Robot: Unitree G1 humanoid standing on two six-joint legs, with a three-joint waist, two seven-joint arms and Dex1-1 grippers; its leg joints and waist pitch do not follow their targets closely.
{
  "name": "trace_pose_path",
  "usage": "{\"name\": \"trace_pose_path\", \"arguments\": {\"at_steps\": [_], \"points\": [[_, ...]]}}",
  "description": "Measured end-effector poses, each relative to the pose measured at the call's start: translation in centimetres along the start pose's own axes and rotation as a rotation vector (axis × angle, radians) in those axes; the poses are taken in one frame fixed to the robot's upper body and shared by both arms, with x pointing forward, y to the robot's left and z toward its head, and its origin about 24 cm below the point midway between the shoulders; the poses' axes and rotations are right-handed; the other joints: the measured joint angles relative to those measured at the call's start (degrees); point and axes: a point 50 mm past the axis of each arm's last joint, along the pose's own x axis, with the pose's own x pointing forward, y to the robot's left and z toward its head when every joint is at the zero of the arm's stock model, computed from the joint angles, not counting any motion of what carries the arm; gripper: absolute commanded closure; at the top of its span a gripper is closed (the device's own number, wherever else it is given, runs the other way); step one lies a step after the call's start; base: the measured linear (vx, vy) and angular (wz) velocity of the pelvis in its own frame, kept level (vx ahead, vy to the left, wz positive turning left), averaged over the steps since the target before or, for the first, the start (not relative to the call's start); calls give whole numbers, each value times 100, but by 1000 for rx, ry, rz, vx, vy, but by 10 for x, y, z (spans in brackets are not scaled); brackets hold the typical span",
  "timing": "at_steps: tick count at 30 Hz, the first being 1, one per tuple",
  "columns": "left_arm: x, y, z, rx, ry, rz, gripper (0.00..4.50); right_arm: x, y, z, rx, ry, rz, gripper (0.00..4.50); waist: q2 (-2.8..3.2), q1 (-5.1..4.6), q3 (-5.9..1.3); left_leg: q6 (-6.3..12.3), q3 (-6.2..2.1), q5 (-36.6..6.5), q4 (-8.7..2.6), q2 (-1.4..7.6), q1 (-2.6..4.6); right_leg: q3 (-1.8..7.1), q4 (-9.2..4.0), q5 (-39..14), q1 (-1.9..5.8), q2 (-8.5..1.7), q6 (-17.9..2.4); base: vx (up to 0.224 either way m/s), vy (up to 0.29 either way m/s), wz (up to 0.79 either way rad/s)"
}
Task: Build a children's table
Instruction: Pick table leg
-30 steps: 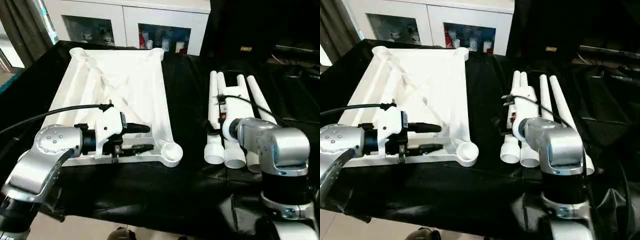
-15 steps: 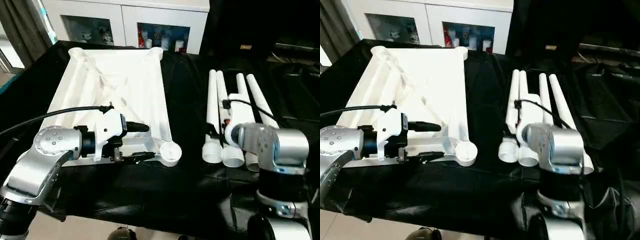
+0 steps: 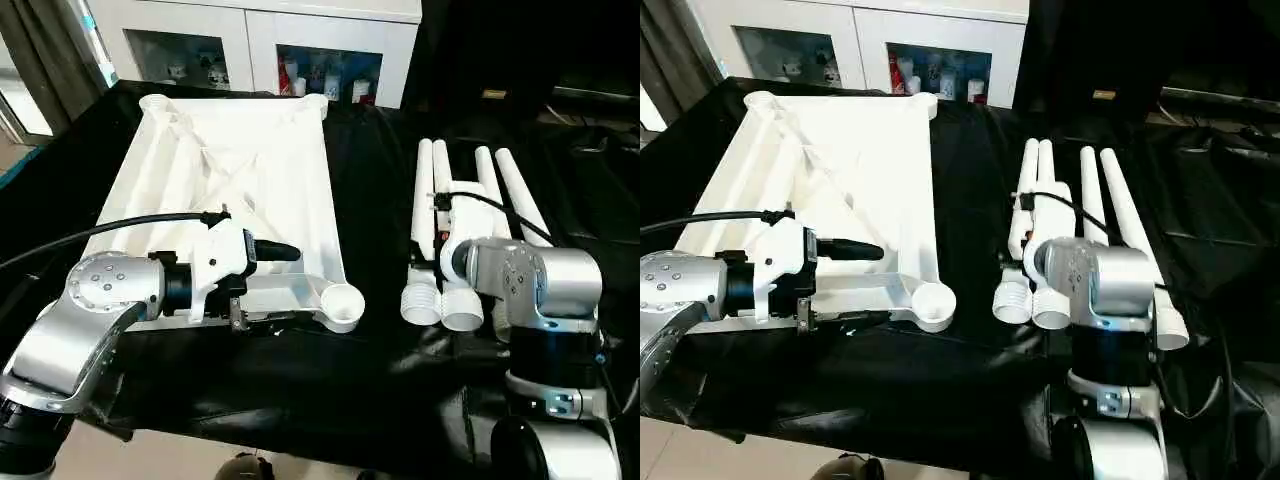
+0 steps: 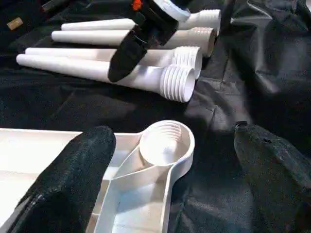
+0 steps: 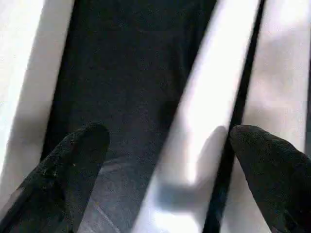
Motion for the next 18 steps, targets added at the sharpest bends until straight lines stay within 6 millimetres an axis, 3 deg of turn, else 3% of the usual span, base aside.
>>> {"name": "trace_pose_path", "arguments": {"at_steps": [18], "points": [[2, -1, -1, -13, 1, 0, 8, 19, -7, -15, 2, 143, -2, 0, -2, 5, 0, -1, 0, 1, -2, 0, -3, -1, -2, 0, -2, 0, 0, 0, 0, 0]]}}
